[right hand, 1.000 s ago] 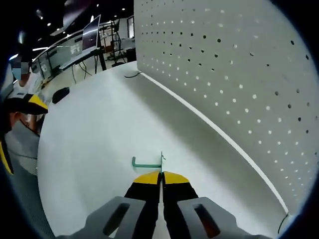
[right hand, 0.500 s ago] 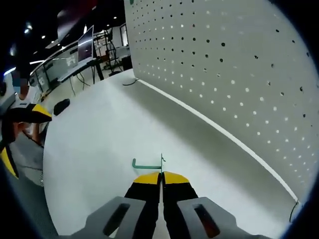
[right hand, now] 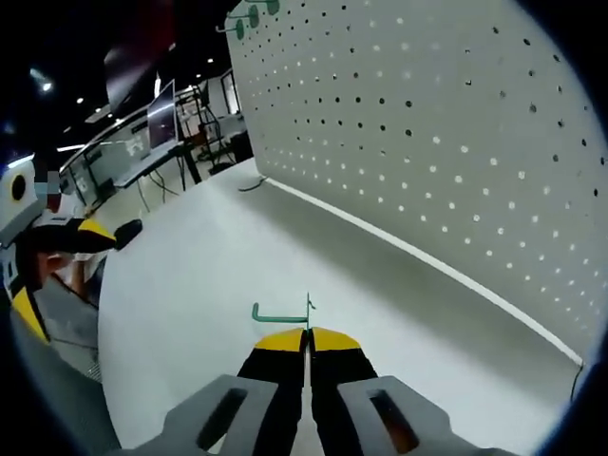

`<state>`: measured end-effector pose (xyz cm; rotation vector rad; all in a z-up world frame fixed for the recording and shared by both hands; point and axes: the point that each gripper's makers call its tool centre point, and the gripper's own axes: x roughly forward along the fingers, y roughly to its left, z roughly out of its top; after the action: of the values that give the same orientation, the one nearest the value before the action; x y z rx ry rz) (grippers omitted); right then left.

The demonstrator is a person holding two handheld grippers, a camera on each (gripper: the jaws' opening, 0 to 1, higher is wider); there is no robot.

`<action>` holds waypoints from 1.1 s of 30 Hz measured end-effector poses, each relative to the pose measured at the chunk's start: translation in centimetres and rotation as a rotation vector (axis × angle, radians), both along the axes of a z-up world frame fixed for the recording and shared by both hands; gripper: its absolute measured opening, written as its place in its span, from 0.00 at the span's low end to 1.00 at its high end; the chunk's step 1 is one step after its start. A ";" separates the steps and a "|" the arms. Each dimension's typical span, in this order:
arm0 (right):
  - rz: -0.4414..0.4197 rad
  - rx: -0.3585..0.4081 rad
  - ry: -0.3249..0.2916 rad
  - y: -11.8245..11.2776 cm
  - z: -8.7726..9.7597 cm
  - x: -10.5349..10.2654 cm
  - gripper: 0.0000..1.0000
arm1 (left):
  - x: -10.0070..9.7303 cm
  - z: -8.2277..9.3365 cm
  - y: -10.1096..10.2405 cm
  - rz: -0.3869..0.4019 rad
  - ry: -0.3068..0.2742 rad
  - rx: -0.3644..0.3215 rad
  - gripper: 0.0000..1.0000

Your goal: Insert the hook assembly into the mounting plate slot until the hook locks in place.

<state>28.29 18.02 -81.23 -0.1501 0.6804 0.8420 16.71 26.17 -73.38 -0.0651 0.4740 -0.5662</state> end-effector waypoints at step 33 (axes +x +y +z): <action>-0.061 0.287 -0.207 0.8 10.8 -1.4 0.00 | 3.2 7.7 -0.7 0.035 -0.073 -0.215 0.60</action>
<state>26.87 18.82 -70.41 0.0422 0.3641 0.8427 19.95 25.51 -65.72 -0.2567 0.3387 -0.5818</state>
